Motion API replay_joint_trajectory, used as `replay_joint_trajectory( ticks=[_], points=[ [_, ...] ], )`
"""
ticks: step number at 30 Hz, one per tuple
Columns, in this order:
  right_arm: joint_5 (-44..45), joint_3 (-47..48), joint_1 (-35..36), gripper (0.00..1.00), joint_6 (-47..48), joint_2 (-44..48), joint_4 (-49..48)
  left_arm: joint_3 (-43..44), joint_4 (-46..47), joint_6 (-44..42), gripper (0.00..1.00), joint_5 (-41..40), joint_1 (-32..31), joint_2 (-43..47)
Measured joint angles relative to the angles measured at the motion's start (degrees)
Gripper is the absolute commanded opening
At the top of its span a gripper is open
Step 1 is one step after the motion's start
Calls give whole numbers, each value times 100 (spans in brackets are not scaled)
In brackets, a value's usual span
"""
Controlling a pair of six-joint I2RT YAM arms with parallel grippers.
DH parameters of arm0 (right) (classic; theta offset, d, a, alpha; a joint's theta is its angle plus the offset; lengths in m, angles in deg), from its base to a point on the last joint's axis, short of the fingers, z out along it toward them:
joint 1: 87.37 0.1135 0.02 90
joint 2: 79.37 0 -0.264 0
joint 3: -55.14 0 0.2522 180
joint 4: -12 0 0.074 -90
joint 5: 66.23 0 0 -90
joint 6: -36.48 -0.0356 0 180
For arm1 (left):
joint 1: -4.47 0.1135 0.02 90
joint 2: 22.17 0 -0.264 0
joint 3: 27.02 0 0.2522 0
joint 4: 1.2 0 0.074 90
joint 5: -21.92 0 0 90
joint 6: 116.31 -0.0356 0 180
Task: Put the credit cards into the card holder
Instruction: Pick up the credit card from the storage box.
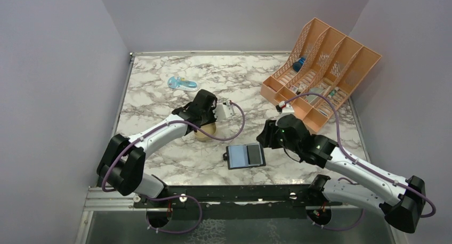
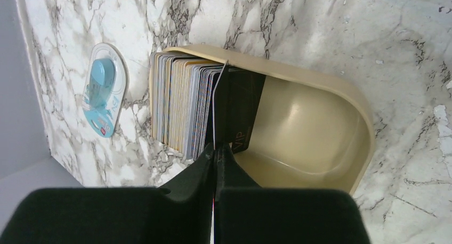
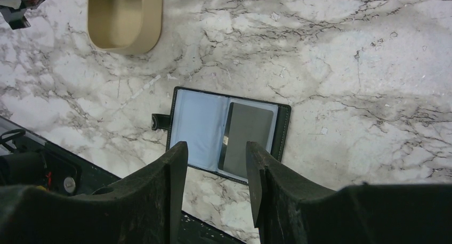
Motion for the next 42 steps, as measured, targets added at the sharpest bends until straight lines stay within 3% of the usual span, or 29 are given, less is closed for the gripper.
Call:
replay_joint_trajectory(
  ticks=[8, 15, 21, 30, 42],
  points=[
    [-236, 0, 0, 45, -33, 9, -33, 581, -533, 776, 0, 203, -15, -17],
    [-577, -90, 0, 45, -210, 101, -328, 588, -627, 1784, 0, 520, -15, 890],
    [-988, -166, 0, 45, -470, 103, -820, 581, -577, 3036, 0, 1270, -15, 1567],
    [-1690, -503, 0, 40, -1036, 70, -2114, 435, -107, 4846, 0, 2660, -15, 2157],
    [-1897, -798, 0, 42, -1438, 87, -3545, -485, 1488, 7077, 0, 4330, -15, 2400]
  ],
)
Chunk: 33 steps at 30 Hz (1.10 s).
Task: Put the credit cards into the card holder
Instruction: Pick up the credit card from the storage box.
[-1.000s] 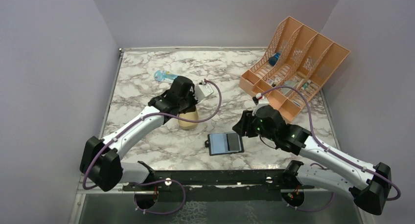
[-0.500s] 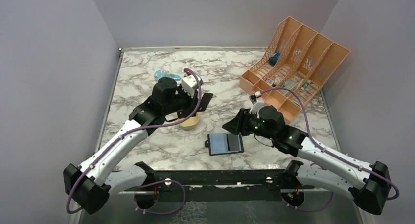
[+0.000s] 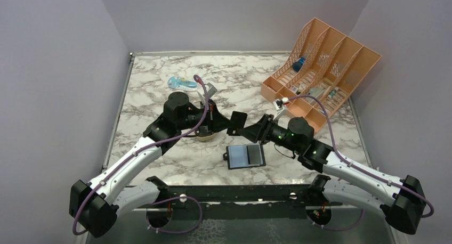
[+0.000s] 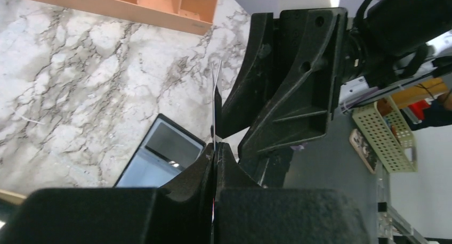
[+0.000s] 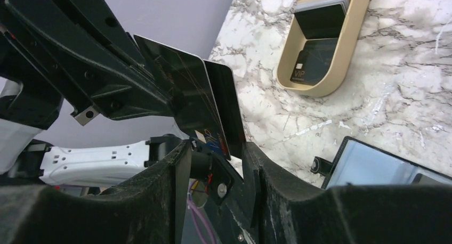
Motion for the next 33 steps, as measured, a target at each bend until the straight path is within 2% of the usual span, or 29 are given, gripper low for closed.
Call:
replay_joint_trajectory(
  ticks=[13, 21, 30, 33],
  points=[
    [-319, -411, 0, 46, -22, 280, -680, -179, 726, 872, 0, 608, 24, 59],
    [-350, -645, 0, 38, -28, 673, -787, -247, 909, 1097, 0, 623, 24, 66],
    [-339, -717, 0, 40, -197, 859, -673, -479, 1231, 1491, 0, 623, 24, 66],
    [-295, -870, 0, 33, -352, 1141, -680, -479, 1268, 1626, 0, 623, 22, 66]
  ],
)
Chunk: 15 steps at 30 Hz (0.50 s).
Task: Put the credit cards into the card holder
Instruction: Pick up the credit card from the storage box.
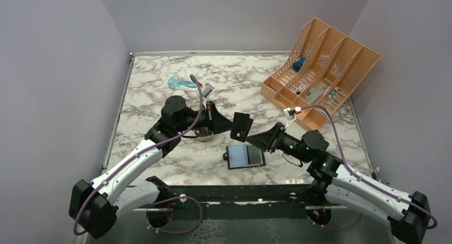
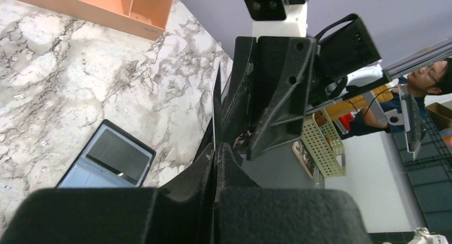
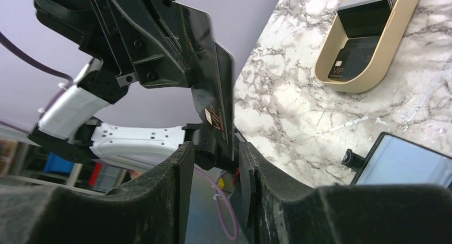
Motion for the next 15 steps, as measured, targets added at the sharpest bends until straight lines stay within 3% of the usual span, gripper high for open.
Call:
replay_joint_trajectory(
  ticks=[15],
  points=[
    [664, -271, 0, 25, -433, 811, 50, 0, 345, 352, 0, 610, 0, -50]
  ],
)
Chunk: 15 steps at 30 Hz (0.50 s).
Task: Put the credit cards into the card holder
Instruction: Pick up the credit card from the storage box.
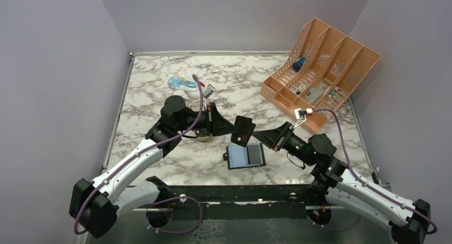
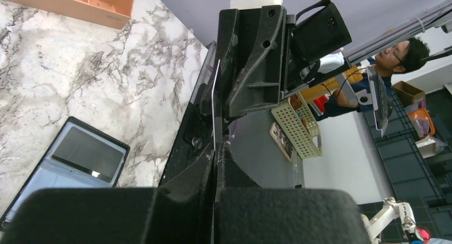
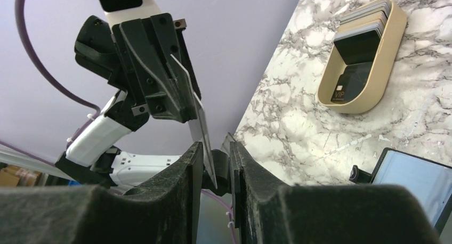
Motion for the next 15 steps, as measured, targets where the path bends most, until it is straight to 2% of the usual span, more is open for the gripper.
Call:
replay_joint_trajectory(
  ticks=[8, 15],
  points=[
    [4, 0, 0, 22, -7, -354, -251, -28, 52, 72, 0, 72, 0, -44],
    [-42, -9, 0, 2, 96, -426, -629, -68, 160, 155, 0, 125, 0, -63]
  ],
)
